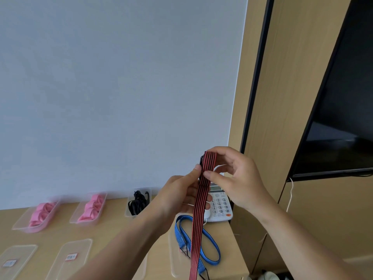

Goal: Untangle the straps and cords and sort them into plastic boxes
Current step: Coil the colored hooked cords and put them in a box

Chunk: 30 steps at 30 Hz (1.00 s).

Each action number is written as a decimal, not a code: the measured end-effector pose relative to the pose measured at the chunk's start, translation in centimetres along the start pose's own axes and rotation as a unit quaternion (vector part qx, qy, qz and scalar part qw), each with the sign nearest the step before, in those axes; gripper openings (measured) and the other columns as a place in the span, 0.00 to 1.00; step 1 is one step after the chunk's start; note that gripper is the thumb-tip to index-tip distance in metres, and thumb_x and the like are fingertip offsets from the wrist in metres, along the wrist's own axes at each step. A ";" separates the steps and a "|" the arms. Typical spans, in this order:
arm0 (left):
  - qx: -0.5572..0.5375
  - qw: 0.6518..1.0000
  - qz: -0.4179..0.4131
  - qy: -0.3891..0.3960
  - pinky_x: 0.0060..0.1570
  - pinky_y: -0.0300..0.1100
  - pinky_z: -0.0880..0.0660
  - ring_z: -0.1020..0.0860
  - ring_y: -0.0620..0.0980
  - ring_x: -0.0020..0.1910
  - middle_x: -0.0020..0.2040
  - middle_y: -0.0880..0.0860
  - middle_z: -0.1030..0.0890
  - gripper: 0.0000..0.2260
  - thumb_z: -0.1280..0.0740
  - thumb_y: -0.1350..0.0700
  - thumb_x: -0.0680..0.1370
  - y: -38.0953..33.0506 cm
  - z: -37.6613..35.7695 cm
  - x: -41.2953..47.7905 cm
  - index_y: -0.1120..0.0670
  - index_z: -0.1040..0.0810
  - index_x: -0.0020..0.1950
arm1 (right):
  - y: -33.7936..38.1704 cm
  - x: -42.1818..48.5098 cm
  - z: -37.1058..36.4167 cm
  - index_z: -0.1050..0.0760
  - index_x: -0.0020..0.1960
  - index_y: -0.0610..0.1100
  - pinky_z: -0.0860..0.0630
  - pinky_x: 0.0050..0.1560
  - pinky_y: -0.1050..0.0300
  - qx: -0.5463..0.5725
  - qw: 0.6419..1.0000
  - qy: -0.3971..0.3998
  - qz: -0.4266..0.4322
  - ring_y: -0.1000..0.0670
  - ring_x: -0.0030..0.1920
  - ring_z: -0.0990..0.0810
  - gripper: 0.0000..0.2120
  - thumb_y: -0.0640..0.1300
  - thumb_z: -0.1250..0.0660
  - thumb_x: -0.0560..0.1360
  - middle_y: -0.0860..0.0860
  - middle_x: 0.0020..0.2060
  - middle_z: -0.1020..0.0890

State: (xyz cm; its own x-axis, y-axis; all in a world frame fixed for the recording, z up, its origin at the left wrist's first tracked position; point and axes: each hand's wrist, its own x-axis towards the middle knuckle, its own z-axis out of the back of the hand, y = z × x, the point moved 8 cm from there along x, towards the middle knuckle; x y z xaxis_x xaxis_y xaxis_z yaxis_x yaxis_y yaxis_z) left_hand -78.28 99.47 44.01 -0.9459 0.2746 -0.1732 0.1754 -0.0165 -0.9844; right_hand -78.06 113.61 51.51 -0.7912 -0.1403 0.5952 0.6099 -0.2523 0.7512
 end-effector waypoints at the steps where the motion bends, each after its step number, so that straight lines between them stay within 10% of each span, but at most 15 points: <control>1: 0.004 1.000 0.006 -0.005 0.44 0.47 0.16 0.13 0.56 0.42 0.45 0.59 0.12 0.35 0.37 0.28 0.72 0.1 -0.1 0.0 0.60 0.15 0.53 | 0.2 -0.2 0.0 0.21 0.56 0.51 0.20 0.49 0.59 -0.008 1.000 -0.009 0.010 0.50 0.47 0.15 0.20 0.33 0.24 0.70 0.56 0.47 0.15; 13: -0.048 0.998 0.036 -0.013 0.49 0.52 0.18 0.15 0.55 0.42 0.44 0.58 0.14 0.31 0.39 0.30 0.79 0.1 -0.4 0.4 0.58 0.15 0.48 | 2.6 -3.2 -0.9 0.17 0.52 0.39 0.21 0.55 0.55 -0.203 0.946 -0.065 0.245 0.52 0.53 0.17 0.15 0.29 0.23 0.68 0.50 0.50 0.15; 17: -0.055 0.998 0.011 -0.018 0.60 0.58 0.20 0.16 0.56 0.45 0.48 0.59 0.14 0.23 0.34 0.36 0.79 -0.2 0.1 0.6 0.55 0.12 0.45 | 2.4 -4.0 -1.5 0.17 0.53 0.37 0.23 0.63 0.55 -0.200 0.942 -0.042 0.265 0.50 0.61 0.19 0.17 0.27 0.24 0.66 0.48 0.55 0.15; 30: -0.007 0.997 -0.074 -0.036 0.42 0.45 0.19 0.15 0.54 0.43 0.44 0.57 0.14 0.15 0.33 0.50 0.83 -1.8 1.1 0.6 0.60 0.15 0.52 | 2.0 -3.8 -0.2 0.15 0.49 0.41 0.21 0.57 0.57 -0.143 0.964 -0.096 0.202 0.55 0.58 0.18 0.06 0.40 0.25 0.73 0.52 0.53 0.15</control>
State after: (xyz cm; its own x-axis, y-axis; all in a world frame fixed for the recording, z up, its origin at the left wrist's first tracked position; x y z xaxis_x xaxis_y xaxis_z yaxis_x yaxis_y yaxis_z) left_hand -79.43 98.65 45.66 -0.9789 0.2025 -0.0283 0.0355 0.0319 -0.9989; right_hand -73.85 113.43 50.73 -0.4518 -0.1086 0.8855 0.8073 -0.4721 0.3541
